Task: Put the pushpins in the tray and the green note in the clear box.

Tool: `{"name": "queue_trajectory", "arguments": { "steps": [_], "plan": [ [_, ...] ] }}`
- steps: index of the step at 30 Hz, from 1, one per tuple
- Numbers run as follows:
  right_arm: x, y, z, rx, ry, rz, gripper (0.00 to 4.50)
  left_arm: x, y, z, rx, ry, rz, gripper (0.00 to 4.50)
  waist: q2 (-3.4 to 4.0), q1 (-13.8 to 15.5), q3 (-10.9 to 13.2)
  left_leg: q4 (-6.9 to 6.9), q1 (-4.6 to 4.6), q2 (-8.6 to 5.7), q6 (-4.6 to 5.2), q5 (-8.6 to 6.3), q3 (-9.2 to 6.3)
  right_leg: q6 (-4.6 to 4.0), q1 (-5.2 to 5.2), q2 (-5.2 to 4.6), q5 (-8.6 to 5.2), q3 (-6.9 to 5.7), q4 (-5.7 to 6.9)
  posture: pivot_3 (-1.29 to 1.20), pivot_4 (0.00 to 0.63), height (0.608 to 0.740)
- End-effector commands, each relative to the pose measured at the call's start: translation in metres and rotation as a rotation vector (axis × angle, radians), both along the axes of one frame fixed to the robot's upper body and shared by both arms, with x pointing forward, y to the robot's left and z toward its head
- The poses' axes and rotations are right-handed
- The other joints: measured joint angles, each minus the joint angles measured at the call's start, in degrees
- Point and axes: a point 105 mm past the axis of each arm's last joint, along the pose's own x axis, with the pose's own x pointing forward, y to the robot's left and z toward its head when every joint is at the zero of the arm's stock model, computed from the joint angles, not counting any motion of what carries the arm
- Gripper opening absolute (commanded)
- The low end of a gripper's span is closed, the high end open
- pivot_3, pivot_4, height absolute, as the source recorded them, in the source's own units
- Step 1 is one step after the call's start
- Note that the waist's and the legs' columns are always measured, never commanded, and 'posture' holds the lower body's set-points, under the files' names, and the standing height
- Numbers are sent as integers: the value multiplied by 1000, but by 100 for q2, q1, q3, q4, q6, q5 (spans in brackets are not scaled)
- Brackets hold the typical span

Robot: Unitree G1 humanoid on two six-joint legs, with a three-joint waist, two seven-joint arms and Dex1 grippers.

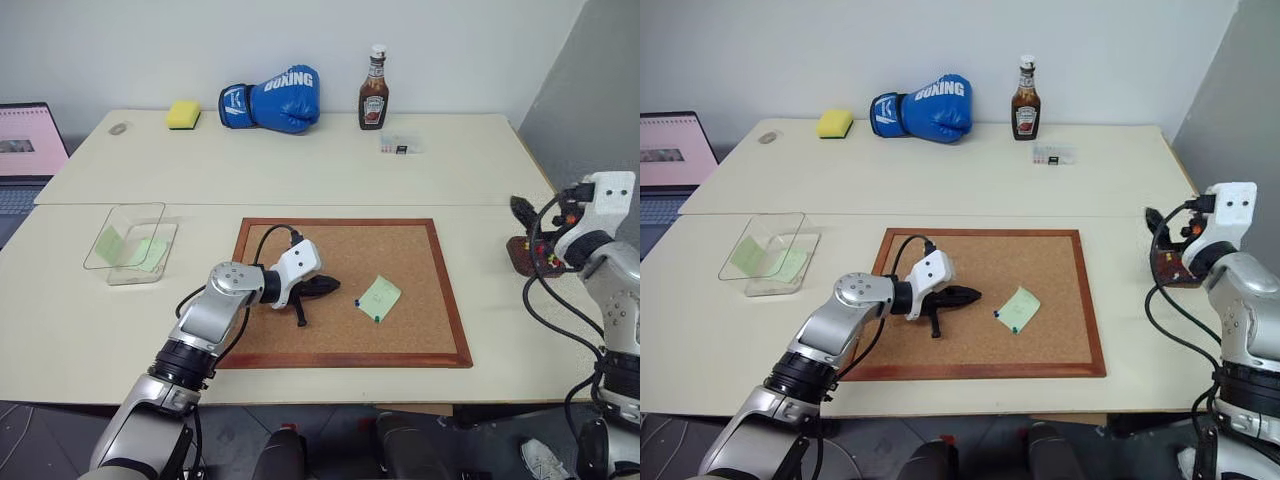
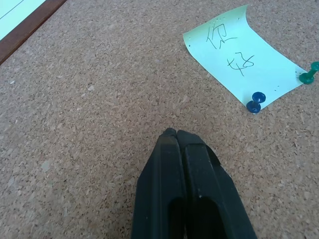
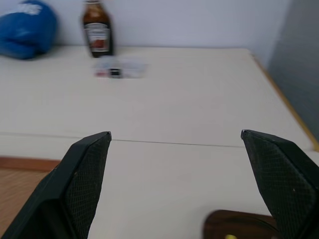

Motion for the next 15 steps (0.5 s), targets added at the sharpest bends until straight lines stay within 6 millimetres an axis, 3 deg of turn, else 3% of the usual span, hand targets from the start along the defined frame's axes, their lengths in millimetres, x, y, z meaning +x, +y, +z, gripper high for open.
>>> {"name": "queue_trajectory", "arguments": {
  "steps": [1, 6, 10, 15],
  "plan": [
    [-28, 61, -14, -104, 44, 331, 4426, 0, -3, -3, 19, 1, -15, 0, 0, 19, 0, 0, 0, 0, 0, 0, 0, 0, 0, 0, 0, 0, 0, 0, 150, 740],
    [-58, 113, -41, -134, 116, 598, 4426, 1, -2, -3, 21, 0, -12, 0, 0, 19, 0, 4, 0, 0, 0, 0, 0, 1, 0, -1, 0, 1, -2, 0, 150, 740],
    [-60, 131, -61, -194, 146, 670, 4426, 1, -1, -2, 22, -4, -6, 0, -1, 16, 0, 5, 2, 0, -1, 0, 0, -5, 0, 0, -3, 0, -1, 0, 150, 740],
    [-68, 147, -71, -188, 173, 769, 4426, -1, 2, -2, 24, -5, 3, 0, -1, 20, 0, 4, 0, 0, -1, 0, 0, 0, -1, 0, -1, -1, -2, 0, 150, 740]
  ]
}}
